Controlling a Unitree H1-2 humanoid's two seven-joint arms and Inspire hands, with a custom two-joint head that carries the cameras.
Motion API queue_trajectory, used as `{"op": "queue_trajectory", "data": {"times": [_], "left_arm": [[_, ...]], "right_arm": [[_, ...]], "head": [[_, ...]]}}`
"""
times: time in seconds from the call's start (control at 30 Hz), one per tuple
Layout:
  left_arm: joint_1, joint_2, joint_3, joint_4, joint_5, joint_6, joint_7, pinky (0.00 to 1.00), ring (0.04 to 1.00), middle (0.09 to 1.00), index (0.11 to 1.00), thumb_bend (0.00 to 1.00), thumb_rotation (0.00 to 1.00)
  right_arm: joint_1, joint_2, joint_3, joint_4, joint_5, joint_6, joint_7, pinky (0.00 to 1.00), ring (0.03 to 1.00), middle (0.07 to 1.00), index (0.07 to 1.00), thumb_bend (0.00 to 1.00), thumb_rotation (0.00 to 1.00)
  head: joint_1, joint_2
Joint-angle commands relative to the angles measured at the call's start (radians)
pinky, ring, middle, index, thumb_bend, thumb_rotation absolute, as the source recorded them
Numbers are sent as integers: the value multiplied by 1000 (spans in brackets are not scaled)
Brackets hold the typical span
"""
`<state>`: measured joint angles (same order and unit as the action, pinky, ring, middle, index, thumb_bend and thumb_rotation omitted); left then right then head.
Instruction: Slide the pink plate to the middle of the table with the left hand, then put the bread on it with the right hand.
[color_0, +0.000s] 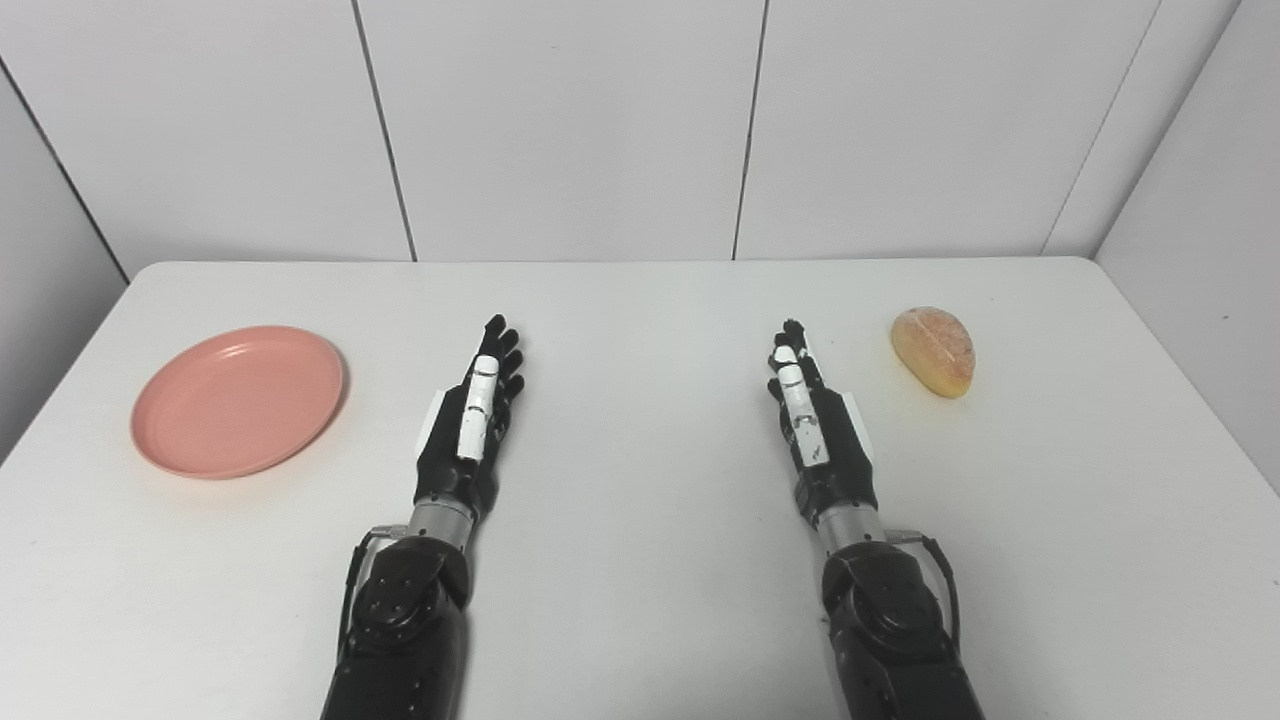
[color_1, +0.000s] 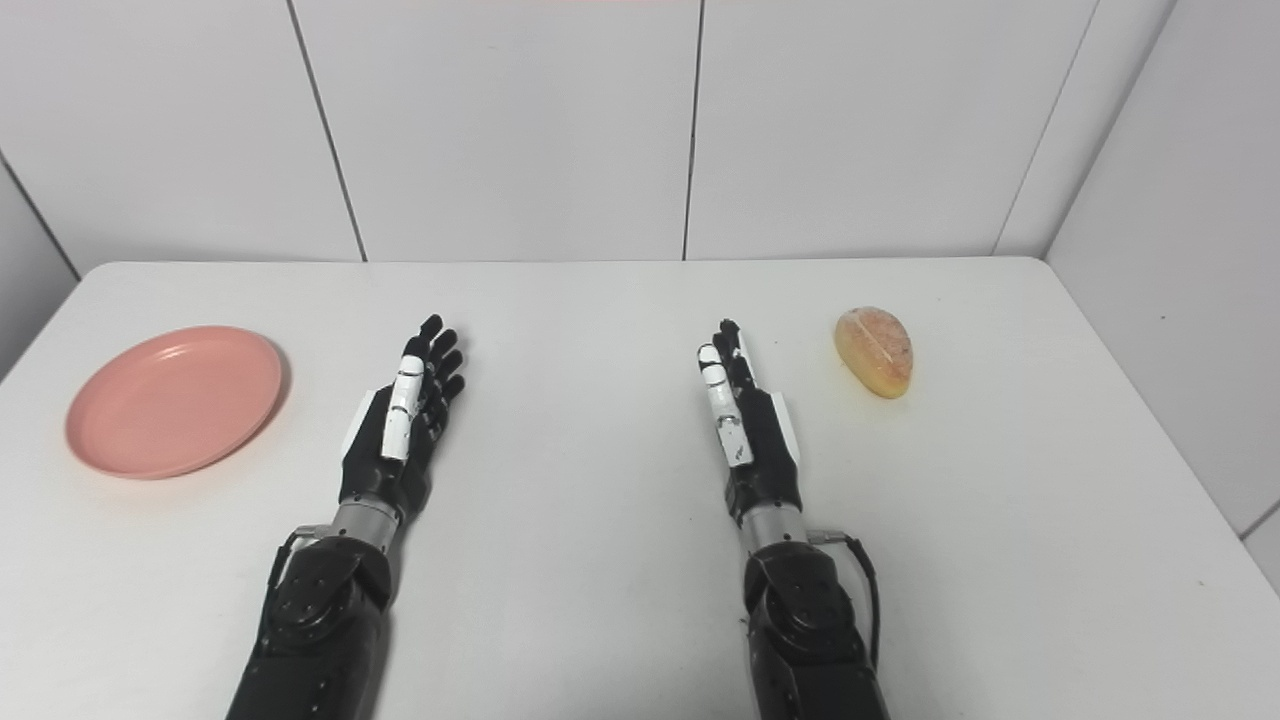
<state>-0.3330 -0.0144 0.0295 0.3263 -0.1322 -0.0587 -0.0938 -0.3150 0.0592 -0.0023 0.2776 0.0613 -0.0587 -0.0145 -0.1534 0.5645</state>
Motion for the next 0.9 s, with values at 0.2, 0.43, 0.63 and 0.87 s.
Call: {"op": "queue_trajectory", "data": {"times": [0.2,0.43,0.63,0.87], "left_arm": [[-16,-4,6,-4,-6,-24,2,1000,1000,1000,994,483,1000],[-13,-4,6,-5,-8,-25,1,1000,1000,1000,994,476,1000],[-13,-3,3,-6,-5,-23,0,1000,1000,1000,991,472,1000],[-14,-6,2,-5,-7,-29,2,1000,1000,1000,994,488,1000]], "right_arm": [[-47,6,2,-4,-10,-64,0,1000,1000,1000,1000,638,905],[-48,8,0,-4,-9,-66,-2,1000,1000,1000,1000,621,895],[-46,6,0,-6,-11,-66,-2,1000,1000,1000,1000,617,889],[-45,5,-3,-8,-1,-66,4,1000,1000,1000,1000,615,882]], "head": [[1,0],[1,0],[2,2],[13,0]]}}
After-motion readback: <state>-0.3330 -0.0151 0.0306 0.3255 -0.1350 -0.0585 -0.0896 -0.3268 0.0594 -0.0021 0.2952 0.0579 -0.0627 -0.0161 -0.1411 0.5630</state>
